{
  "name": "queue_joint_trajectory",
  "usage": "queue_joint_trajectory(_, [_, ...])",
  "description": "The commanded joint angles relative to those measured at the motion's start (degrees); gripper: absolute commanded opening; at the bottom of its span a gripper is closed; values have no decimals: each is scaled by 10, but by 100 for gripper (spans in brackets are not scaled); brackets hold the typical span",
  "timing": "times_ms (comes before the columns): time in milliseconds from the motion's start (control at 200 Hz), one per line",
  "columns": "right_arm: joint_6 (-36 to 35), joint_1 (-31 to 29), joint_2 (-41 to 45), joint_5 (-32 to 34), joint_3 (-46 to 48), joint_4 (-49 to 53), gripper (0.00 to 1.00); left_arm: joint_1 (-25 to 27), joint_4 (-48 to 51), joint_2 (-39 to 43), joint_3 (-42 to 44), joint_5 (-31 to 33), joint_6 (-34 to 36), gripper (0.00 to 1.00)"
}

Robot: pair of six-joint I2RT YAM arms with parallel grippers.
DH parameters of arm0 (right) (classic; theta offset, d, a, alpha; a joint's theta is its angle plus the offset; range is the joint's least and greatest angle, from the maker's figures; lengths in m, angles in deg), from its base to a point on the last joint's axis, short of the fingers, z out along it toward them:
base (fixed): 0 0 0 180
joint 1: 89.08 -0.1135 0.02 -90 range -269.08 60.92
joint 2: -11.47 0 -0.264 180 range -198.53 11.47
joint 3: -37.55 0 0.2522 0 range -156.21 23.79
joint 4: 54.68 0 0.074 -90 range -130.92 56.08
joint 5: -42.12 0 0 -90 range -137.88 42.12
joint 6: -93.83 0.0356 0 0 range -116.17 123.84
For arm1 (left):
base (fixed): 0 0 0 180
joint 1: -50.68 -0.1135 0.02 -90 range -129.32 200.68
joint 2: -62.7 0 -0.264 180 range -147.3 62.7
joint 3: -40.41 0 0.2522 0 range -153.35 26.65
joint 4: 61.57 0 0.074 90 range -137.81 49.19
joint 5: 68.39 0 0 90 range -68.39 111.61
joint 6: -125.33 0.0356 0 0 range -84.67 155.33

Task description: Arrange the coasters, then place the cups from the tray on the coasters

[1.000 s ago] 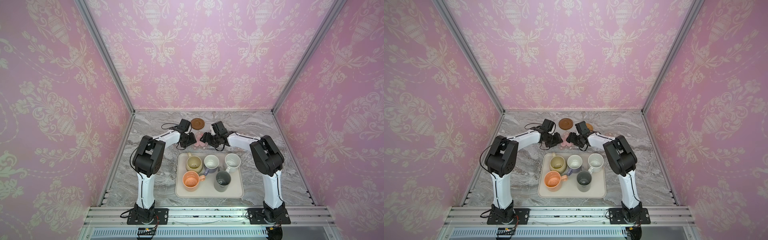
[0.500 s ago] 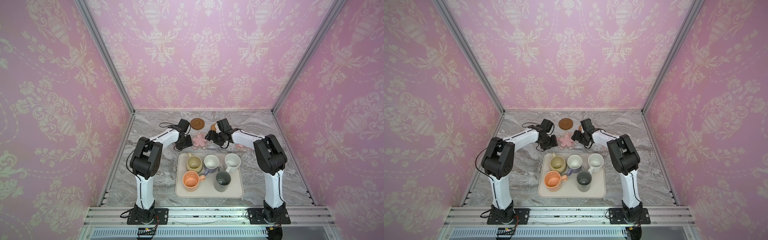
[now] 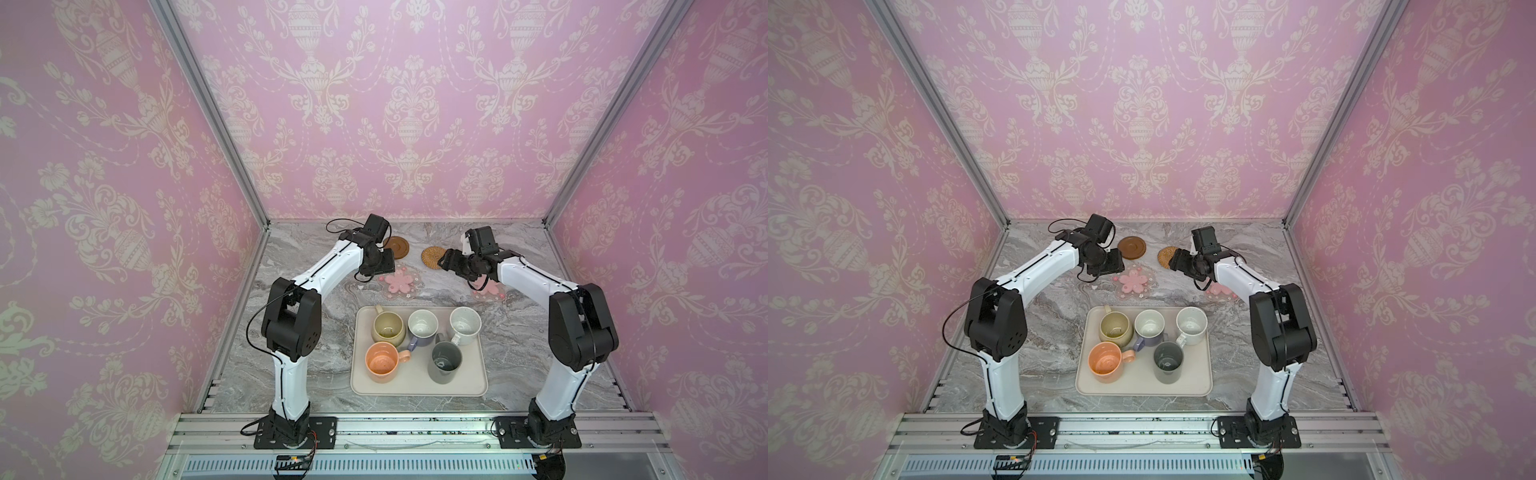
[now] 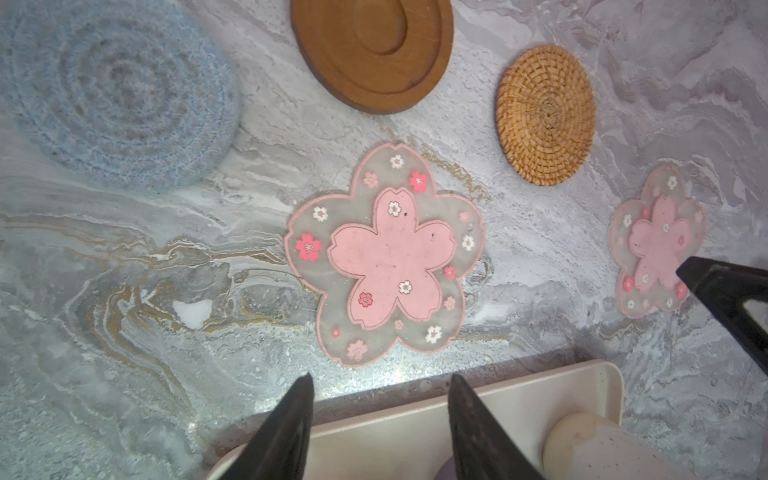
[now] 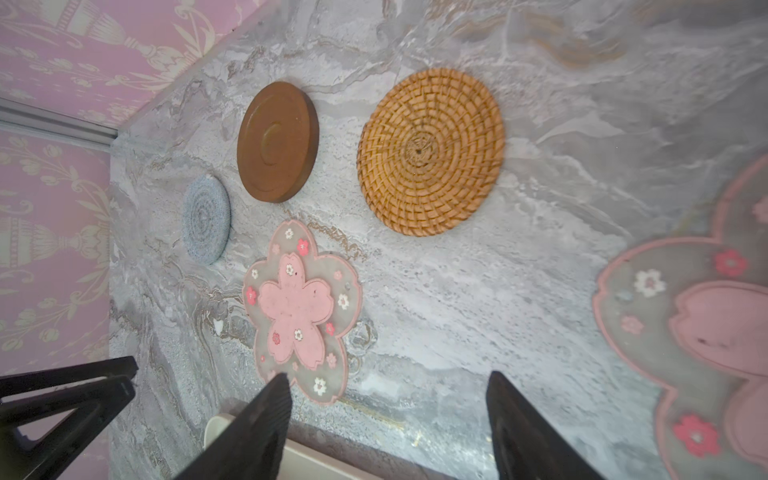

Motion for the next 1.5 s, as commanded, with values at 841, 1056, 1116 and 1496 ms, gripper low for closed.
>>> queue_joint_trajectory(841, [-88,210,127,15,138,45,76,93,-94,-284,-273,-107,-44,44])
queue_joint_trajectory(1056, [-92,233,126,4,145,42,76,93,-159,-316,-290,-126,-73,44])
queue_joint_trajectory(1116, [-91,237,126,2,149,38,76,93,-162,-328,-303,-128,-80,44])
queue_joint_trajectory(1496, [-86,249,105,-1,149,21,76,92,-166,-377,-345,-122,-101,44])
